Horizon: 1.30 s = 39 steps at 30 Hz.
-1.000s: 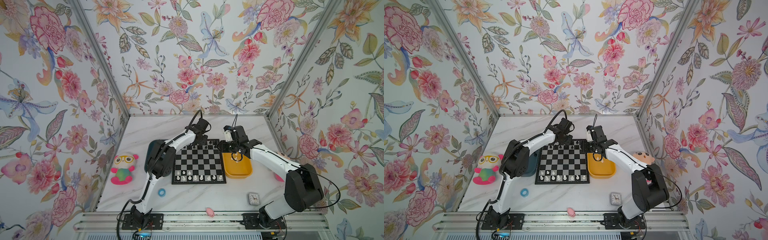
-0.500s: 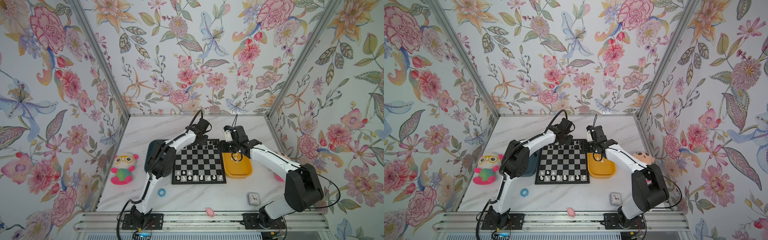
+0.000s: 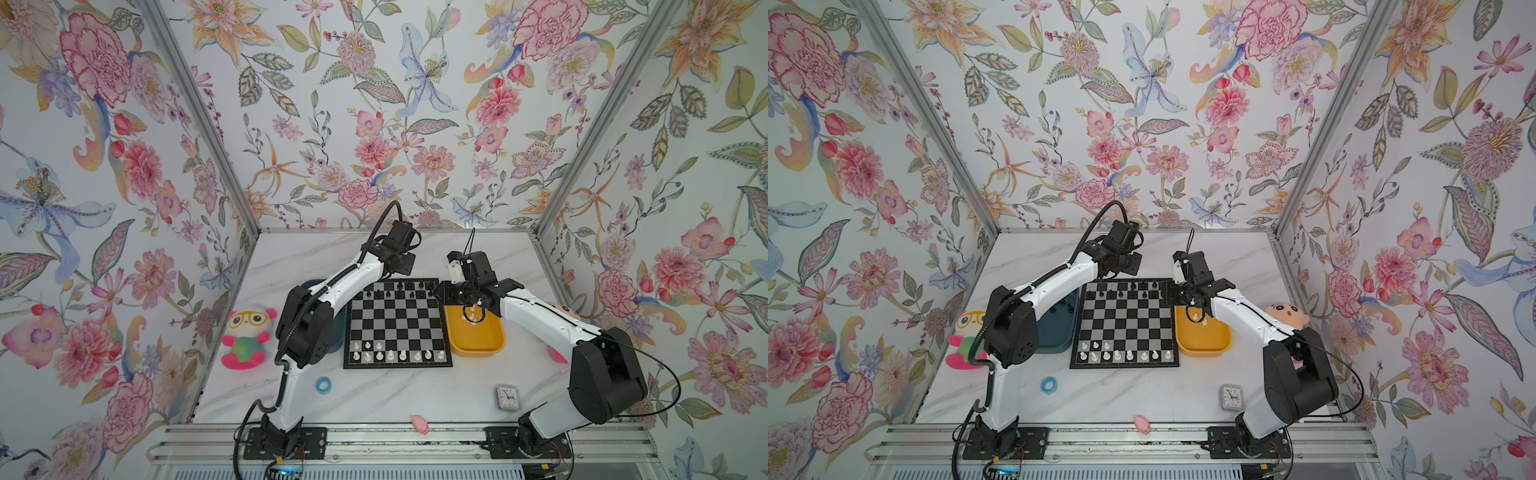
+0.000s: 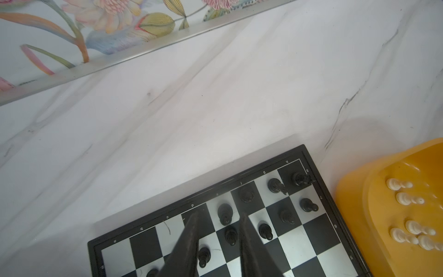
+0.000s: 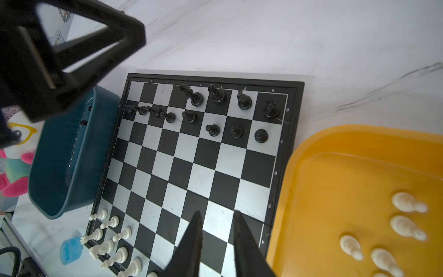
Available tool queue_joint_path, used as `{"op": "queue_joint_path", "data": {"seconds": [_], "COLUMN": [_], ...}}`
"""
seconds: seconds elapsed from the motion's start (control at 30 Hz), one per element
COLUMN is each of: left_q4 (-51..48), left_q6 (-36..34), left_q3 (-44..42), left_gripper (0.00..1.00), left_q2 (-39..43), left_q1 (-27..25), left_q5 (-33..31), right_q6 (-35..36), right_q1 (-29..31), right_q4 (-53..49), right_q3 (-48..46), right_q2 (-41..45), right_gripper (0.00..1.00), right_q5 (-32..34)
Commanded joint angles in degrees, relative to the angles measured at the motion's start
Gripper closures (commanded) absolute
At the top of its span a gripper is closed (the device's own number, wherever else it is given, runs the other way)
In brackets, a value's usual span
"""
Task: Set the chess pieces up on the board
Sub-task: 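Move the empty left gripper back over the teal bin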
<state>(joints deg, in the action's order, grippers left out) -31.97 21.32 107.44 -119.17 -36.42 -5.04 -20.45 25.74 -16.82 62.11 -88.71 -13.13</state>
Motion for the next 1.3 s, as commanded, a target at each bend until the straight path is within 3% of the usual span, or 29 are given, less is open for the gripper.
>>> {"op": "queue_joint_path", "data": {"seconds": [0.0,0.4,0.7,1.27], "left_q4": [-1.1,-0.8,3.1,10.9], "left_q6": [-1.6,1.7,5.8,7.8], "left_q3": [-2.2,-21.1,-40.1,-50.0], "left_gripper": [0.69,0.69,0.70,0.69], "left_q2": [5.6,22.8,35.9,31.5], "left_q1": [-0.6,4.8,11.9,16.3], "left_q5": [-6.3,-13.3,-10.3,-1.5], "right_q6": [-0.3,0.0,0.7,0.6], "right_q1": [-0.2,0.1,0.3,1.6], "right_q4": [0.4,-0.1,-1.0,-1.8], "right_q3": [0.3,0.7,1.7,2.5], "right_q2": [0.9,1.0,0.4,-0.7], "right_gripper": [0.75,0.75,0.75,0.75], "right_q5": [-0.3,0.1,0.2,1.0]}}
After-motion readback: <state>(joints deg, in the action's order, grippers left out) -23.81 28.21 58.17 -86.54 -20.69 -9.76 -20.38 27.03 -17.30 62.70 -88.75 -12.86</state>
